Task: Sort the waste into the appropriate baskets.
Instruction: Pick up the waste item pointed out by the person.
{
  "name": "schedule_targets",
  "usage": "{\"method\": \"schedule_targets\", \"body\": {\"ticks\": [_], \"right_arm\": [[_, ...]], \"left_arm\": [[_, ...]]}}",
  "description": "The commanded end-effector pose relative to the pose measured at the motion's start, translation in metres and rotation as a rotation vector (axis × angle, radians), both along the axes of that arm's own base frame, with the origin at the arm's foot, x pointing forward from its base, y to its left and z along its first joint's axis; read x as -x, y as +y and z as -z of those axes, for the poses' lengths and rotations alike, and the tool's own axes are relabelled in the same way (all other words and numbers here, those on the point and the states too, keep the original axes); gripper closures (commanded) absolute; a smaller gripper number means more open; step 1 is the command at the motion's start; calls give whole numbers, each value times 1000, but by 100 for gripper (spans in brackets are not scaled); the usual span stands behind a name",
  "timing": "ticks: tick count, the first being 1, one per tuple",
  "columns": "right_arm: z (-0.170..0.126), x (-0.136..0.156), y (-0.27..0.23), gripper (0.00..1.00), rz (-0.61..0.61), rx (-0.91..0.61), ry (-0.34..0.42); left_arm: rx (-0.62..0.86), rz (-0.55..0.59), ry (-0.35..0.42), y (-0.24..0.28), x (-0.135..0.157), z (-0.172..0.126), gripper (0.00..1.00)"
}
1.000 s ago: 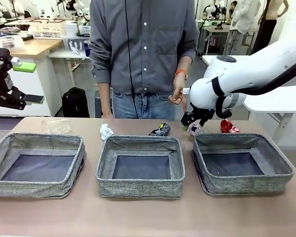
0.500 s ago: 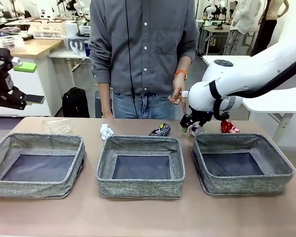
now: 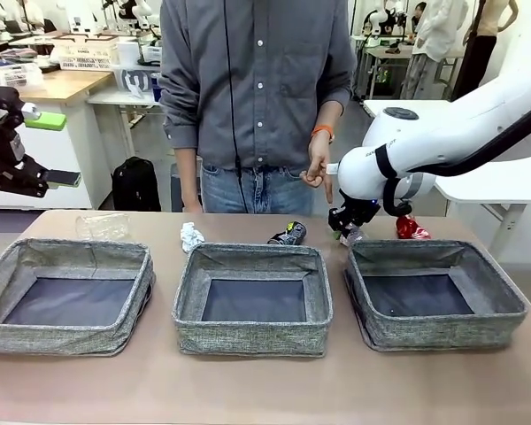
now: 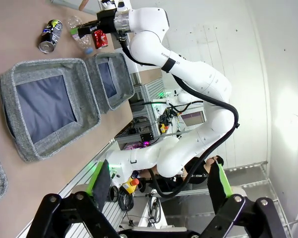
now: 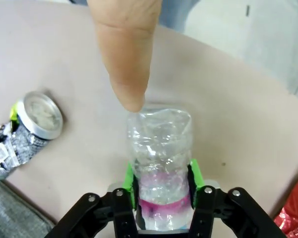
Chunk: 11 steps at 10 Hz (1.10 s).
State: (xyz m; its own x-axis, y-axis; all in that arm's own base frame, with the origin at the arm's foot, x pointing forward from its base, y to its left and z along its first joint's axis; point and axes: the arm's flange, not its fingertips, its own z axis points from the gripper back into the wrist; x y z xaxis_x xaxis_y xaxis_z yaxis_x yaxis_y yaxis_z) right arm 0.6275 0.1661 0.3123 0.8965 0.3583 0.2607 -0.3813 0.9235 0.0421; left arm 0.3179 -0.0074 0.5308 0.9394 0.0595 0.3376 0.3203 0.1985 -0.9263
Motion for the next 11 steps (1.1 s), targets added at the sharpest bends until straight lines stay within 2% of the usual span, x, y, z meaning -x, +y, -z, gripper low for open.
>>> {"method": "schedule_targets", "body": {"ticks": [1,6,8,9,11], "right_arm": [[0,-1,-6,96,5,29,-3],[-4,1,-12,96,4,33,-40],[-17,2,-19,96,38,38,-99],[-44,8,-26,96,92,40,-188],[-128,47,-31,96,105,126,-472]], "left_arm": [[17,8,-24,-1,-1,-2,0],[17,8,-24,-1,-1,-2,0],[17,8,-24,-1,-1,-2,0],[17,8,-24,-1,-1,-2,0],[17,8,-24,-1,-1,-2,0]]}}
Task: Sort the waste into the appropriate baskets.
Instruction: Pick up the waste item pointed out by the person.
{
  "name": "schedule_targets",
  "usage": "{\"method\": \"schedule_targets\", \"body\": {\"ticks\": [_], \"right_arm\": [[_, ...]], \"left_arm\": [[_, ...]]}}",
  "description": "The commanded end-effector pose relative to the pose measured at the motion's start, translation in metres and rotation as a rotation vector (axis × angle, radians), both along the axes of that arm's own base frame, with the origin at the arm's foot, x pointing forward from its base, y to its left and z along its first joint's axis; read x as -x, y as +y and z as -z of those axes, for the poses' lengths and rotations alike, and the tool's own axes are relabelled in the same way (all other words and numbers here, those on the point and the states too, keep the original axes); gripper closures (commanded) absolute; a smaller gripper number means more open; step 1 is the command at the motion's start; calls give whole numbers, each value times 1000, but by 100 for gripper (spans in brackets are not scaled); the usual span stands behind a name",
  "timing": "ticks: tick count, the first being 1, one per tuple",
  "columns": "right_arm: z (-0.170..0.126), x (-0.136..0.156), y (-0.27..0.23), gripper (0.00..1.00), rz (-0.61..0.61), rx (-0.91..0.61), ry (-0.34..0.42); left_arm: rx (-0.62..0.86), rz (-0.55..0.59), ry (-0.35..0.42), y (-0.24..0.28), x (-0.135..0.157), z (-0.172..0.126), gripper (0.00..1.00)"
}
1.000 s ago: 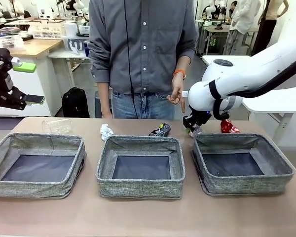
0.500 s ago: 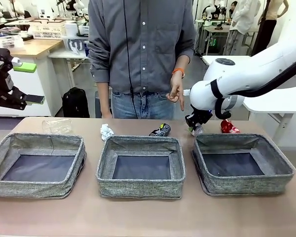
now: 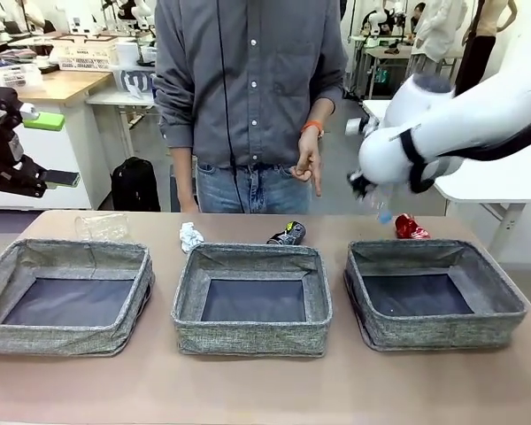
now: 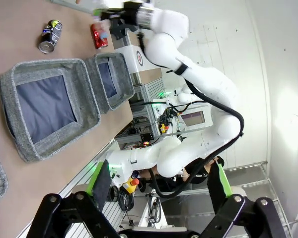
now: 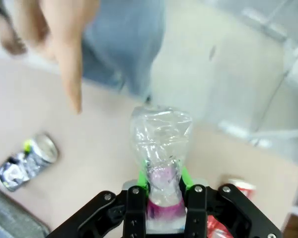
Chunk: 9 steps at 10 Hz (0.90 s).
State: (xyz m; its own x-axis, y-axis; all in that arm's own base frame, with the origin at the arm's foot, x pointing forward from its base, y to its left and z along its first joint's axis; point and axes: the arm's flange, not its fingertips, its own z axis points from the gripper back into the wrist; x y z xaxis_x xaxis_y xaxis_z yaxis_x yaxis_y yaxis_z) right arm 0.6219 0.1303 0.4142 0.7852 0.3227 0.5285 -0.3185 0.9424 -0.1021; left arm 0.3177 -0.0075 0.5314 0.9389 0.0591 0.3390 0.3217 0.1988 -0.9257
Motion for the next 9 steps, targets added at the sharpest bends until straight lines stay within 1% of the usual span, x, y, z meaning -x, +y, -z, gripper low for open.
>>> {"method": "schedule_targets", "body": {"ticks": [1,2,3,4,5,6,7,8,9], "right_arm": [[-62,68,9,96,54,120,-221],[-90,95,13,96,129,95,-153],[-106,126,16,96,315,61,56],[-107,153,22,96,507,102,199],[-102,177,29,96,648,156,285],[-94,197,40,96,667,165,280],[-89,205,49,96,546,113,172],[-97,196,16,96,550,239,147],[-97,196,16,96,550,239,147]], "left_arm": [[18,8,-23,-1,-2,-1,0],[18,8,-23,-1,-2,-1,0],[18,8,-23,-1,-2,-1,0],[18,8,-23,-1,-2,-1,0],[18,8,-23,-1,-2,-1,0],[18,8,-23,-1,-2,-1,0],[18,8,-23,-1,-2,-1,0],[18,8,-23,-1,-2,-1,0],[18,8,-23,-1,-2,-1,0]]}}
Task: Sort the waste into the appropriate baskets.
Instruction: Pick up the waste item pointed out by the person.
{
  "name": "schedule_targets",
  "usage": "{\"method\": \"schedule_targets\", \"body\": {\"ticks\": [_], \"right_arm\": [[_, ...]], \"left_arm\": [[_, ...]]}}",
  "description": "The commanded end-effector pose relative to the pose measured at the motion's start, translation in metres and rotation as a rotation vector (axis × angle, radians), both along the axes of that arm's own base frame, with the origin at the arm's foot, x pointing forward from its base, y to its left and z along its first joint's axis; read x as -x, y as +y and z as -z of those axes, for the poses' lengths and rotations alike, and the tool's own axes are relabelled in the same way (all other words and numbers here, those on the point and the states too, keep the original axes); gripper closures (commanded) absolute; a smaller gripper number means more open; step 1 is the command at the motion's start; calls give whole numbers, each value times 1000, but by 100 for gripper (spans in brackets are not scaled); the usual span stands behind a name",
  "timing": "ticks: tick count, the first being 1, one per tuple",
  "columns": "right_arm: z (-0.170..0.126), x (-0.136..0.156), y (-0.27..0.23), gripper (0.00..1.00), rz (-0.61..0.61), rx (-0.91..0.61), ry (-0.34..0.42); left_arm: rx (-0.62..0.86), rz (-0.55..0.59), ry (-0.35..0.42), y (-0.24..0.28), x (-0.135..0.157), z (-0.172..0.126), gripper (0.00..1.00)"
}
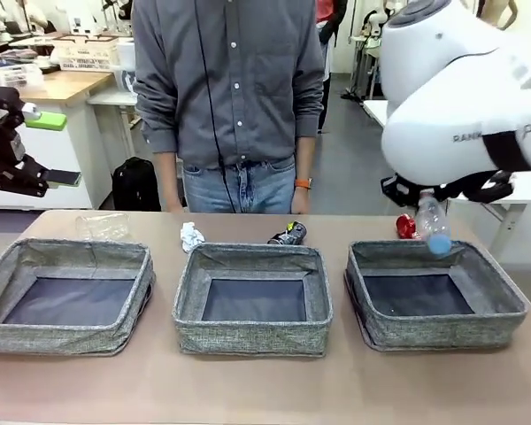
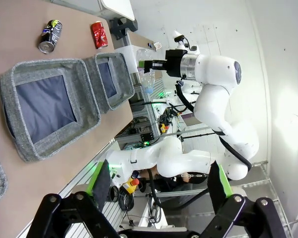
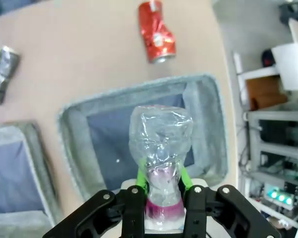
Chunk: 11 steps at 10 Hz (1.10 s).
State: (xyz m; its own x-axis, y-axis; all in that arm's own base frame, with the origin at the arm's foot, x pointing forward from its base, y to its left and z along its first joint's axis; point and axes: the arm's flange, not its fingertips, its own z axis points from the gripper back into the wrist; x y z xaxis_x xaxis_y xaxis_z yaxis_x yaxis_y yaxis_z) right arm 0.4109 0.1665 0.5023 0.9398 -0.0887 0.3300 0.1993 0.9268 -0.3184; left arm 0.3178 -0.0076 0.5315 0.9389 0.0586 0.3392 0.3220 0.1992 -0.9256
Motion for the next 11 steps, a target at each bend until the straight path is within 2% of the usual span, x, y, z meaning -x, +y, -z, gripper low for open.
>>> {"method": "schedule_targets", "body": {"ticks": [1,2,3,4,5,6,8,10,11], "right_arm": [[-8,-15,-20,96,-32,13,-37],[0,0,0,75,0,0,0],[14,-10,26,75,-58,-102,47],[-10,-20,61,75,-67,-222,53],[-49,-22,104,75,-2,-283,133],[-88,-9,145,75,37,-244,180],[-147,21,201,75,-12,-258,135],[-186,37,218,75,-14,-242,81],[-207,41,221,75,15,-230,21]], "left_arm": [[18,7,-23,-1,-1,-1,0],[18,7,-23,-1,-1,-1,0],[18,7,-23,-1,-1,-1,0],[18,7,-23,-1,-1,-1,0],[18,7,-23,-1,-1,-1,0],[18,7,-23,-1,-1,-1,0],[18,7,-23,-1,-1,-1,0],[18,7,-23,-1,-1,-1,0],[18,7,-23,-1,-1,-1,0]]}}
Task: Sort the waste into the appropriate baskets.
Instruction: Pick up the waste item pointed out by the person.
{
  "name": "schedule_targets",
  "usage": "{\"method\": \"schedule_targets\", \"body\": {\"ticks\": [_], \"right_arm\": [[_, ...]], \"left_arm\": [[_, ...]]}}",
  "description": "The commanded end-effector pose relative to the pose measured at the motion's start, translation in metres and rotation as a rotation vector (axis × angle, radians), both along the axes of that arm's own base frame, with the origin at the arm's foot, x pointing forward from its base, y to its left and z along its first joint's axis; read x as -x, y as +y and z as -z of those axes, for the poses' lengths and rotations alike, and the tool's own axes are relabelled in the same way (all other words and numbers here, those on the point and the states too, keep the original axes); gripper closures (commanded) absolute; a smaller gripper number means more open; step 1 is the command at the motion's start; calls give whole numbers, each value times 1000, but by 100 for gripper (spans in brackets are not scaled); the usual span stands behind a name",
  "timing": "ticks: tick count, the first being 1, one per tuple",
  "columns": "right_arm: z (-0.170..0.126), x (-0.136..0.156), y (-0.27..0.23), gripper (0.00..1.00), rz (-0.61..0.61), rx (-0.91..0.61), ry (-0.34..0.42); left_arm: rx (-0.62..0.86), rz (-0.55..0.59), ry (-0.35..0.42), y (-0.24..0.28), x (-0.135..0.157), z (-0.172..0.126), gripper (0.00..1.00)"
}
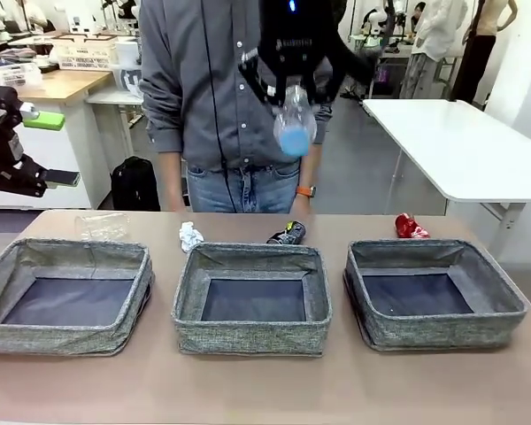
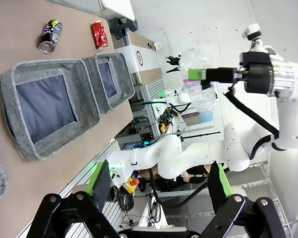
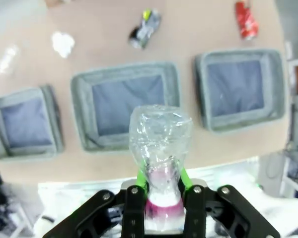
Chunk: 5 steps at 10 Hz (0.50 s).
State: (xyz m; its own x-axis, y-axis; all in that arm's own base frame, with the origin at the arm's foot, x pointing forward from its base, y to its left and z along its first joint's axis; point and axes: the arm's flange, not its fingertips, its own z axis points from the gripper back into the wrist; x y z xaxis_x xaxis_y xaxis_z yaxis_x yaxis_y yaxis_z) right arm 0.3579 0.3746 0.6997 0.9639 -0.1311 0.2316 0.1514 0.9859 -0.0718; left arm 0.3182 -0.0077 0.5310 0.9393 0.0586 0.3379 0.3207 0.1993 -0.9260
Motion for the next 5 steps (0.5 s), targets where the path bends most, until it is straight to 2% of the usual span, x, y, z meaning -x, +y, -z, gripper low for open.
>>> {"method": "schedule_targets", "body": {"ticks": [1,3,4,5], "right_arm": [[-24,-8,17,75,76,64,-94],[-34,-3,26,75,28,78,-132],[-40,-9,18,75,12,-34,-104],[-41,-10,17,75,17,-42,-106]], "left_arm": [[18,7,-24,-1,-1,-2,0],[18,7,-24,-1,-1,-2,0],[18,7,-24,-1,-1,-2,0],[18,7,-24,-1,-1,-2,0]]}}
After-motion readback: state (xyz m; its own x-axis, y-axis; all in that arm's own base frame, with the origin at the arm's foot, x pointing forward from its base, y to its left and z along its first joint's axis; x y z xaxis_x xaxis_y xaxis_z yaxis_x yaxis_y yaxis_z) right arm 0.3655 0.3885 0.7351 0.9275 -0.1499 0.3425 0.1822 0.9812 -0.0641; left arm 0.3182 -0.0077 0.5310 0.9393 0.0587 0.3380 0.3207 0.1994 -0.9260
